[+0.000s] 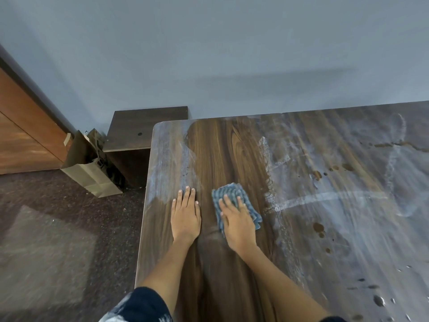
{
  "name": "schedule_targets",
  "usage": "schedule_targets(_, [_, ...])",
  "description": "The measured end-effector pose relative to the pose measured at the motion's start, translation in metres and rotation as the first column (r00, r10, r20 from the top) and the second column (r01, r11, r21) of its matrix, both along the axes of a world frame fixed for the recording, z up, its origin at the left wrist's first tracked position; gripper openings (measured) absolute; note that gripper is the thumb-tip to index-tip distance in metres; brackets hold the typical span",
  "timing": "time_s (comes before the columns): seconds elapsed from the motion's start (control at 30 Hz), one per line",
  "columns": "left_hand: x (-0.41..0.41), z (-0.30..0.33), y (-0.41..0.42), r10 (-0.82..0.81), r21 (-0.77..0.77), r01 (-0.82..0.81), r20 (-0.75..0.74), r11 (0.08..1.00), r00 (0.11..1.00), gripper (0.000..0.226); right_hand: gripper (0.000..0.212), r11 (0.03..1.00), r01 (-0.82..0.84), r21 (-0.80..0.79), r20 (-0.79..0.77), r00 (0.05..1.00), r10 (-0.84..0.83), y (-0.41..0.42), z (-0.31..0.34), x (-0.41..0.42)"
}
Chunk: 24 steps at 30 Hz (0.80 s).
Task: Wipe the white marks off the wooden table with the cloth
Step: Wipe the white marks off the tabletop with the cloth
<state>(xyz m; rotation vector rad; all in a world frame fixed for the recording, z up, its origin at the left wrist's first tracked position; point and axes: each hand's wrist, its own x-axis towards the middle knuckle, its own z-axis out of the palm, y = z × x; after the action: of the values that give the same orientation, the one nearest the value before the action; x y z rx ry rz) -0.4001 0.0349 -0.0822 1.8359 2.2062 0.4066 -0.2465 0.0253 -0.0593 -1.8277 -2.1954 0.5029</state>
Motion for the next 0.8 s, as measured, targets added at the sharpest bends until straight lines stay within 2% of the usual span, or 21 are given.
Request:
schedule_targets(0.1, [-0.001,0.000,-0.004,-0.008,-0.006,0.008,-0.005,1.000,1.000,0.047,0.041,0.933,-0.352,0.077,0.084,0.935,0.346,-0.033,0.001,0.024])
schedule_targets(0.17, [-0.001,0.000,-0.007,-0.008,-0.011,0.008,-0.011,1.000,1.000,0.047,0.042,0.855,-0.519,-0.019,0.052,0.853,0.519,-0.042,-0.002,0.052])
schedule_targets(0.2, [-0.002,0.000,-0.009,-0.008,-0.014,0.008,-0.009,1.000,1.000,0.047,0.043,0.836,-0.546,-0.061,0.023,0.836,0.548,-0.040,-0.004,0.069])
schedule_targets(0.27, [-0.002,-0.001,-0.015,-0.014,-0.013,0.014,-0.009,1.000,1.000,0.047,0.045,0.867,-0.494,-0.067,0.044,0.866,0.497,-0.027,-0.005,0.095])
schedule_targets(0.33, [-0.002,-0.001,-0.021,-0.017,-0.006,0.017,-0.009,1.000,1.000,0.047,0.042,0.939,-0.339,-0.057,0.030,0.940,0.341,-0.009,-0.003,0.099])
schedule_targets(0.43, [-0.002,-0.002,-0.028,-0.019,-0.002,0.019,-0.009,1.000,1.000,0.047,0.042,0.998,-0.018,-0.063,0.003,1.000,0.018,0.009,0.003,0.062])
schedule_targets(0.5, [-0.002,-0.001,-0.031,-0.027,-0.010,0.027,-0.009,1.000,1.000,0.047,0.043,0.996,0.072,-0.060,0.043,0.997,-0.069,0.007,0.006,0.032])
schedule_targets(0.57, [-0.004,-0.001,-0.033,-0.039,-0.011,0.039,-0.017,0.999,0.999,0.047,0.044,0.998,-0.052,-0.041,0.037,0.998,0.054,-0.009,0.008,0.009])
schedule_targets(0.67, [-0.005,-0.001,-0.035,-0.062,-0.016,0.062,-0.018,0.998,0.998,0.047,0.045,0.902,-0.429,-0.052,0.025,0.902,0.430,-0.049,0.008,0.009])
schedule_targets(0.73, [-0.006,0.000,-0.037,-0.071,-0.012,0.071,-0.026,0.997,0.997,0.047,0.044,0.838,-0.537,-0.101,0.017,0.841,0.541,-0.071,0.001,0.029])
schedule_targets(0.8, [-0.006,0.001,-0.039,-0.076,-0.007,0.075,-0.032,0.997,0.997,0.047,0.044,0.807,-0.566,-0.166,0.023,0.816,0.577,-0.081,-0.003,0.057])
